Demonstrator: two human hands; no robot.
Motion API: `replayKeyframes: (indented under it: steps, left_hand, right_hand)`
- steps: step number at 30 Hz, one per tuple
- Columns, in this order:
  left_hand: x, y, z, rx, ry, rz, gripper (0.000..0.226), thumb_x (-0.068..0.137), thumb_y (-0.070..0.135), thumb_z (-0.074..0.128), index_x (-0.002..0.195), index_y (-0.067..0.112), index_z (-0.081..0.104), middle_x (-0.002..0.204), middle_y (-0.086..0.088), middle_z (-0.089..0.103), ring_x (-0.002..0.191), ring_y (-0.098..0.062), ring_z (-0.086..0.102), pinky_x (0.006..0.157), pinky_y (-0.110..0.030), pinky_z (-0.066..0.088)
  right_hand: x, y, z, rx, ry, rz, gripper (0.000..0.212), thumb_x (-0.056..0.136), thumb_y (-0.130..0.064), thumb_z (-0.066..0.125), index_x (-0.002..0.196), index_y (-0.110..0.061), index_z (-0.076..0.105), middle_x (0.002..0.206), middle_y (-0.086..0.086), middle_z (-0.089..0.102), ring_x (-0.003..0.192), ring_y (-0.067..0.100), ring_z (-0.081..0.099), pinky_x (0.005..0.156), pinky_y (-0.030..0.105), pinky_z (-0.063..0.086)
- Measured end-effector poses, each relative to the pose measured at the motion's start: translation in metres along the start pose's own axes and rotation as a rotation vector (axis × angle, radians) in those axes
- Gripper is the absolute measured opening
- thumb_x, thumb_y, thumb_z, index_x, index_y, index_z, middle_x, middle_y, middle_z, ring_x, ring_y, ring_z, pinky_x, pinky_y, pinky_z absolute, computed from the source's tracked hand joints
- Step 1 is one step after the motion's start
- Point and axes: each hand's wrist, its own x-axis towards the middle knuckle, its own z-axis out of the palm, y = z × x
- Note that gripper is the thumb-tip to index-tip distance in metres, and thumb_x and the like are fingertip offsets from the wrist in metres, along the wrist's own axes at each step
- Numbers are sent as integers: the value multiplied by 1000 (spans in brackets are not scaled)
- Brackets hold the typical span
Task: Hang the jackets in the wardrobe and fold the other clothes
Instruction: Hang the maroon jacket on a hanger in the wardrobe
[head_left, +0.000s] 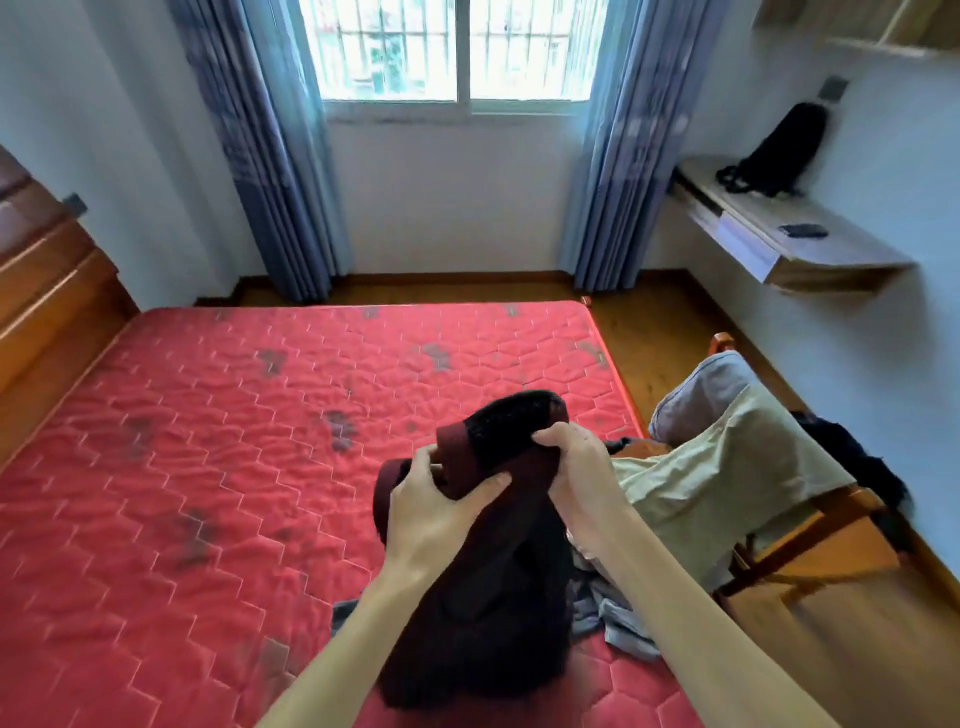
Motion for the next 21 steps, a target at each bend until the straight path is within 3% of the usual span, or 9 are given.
replayKeyframes:
  steps: [3,5,7,9,11,14,18,21]
  left_hand:
    - [-1,19,-19,44,165,200,40,72,48,86,100,31,63,84,15,71,75,2,68,68,-25,55]
    - [6,33,-36,47,124,305,26,76,35,85,98,31,72,81,16,74,75,1,69,69,-25,56]
    - [18,49,-58,21,49,351,26,78,25,85,102,32,77,86,20,76,81,3,71,74,-20,56]
    - [31,68,-78,-17,-55,360,24,81,16,82,101,30,79,90,14,78,84,-4,73,77,-26,58]
    - [39,85,-91,-51,-166,350,23,83,5,78,101,21,79,93,2,80,86,-15,75,78,-34,61]
    - [53,107,-107,-59,-150,333,23,81,-2,77,101,9,79,95,-11,79,86,-23,75,83,-43,62]
    - [67,135,-128,-139,-53,258,21,79,1,80,98,10,80,95,-17,78,86,-29,74,83,-40,62]
    - [68,157,-140,-202,-5,215,16,79,3,79,94,7,79,95,-23,76,80,-29,73,76,-37,63]
  right_hand:
    - [-4,-14,14,90,-118,-50,19,85,1,55,102,0,64,91,15,70,87,28,67,83,39,53]
    - [-6,-22,19,59,-171,-58,28,86,-3,60,113,3,63,102,18,70,95,30,67,91,43,50]
    - [-7,-27,19,-19,-199,-77,30,89,-6,63,117,3,63,110,18,72,100,30,68,94,43,51]
    - [-5,-30,15,-140,-221,-84,27,90,-6,65,117,-1,65,111,16,73,100,28,71,91,40,55]
    - [0,-34,7,-289,-241,-87,20,89,-3,67,109,-2,66,98,12,75,88,24,73,82,35,59]
    - [17,-42,-10,-481,-230,-170,13,89,3,65,100,-4,65,85,12,74,74,21,70,73,29,57]
    - [48,-40,-32,-774,-206,-389,34,83,4,71,102,-23,68,95,2,75,91,20,71,83,34,57]
    - [68,-23,-19,-970,-296,-509,61,77,-8,80,127,-33,56,126,-13,62,114,3,59,100,23,47]
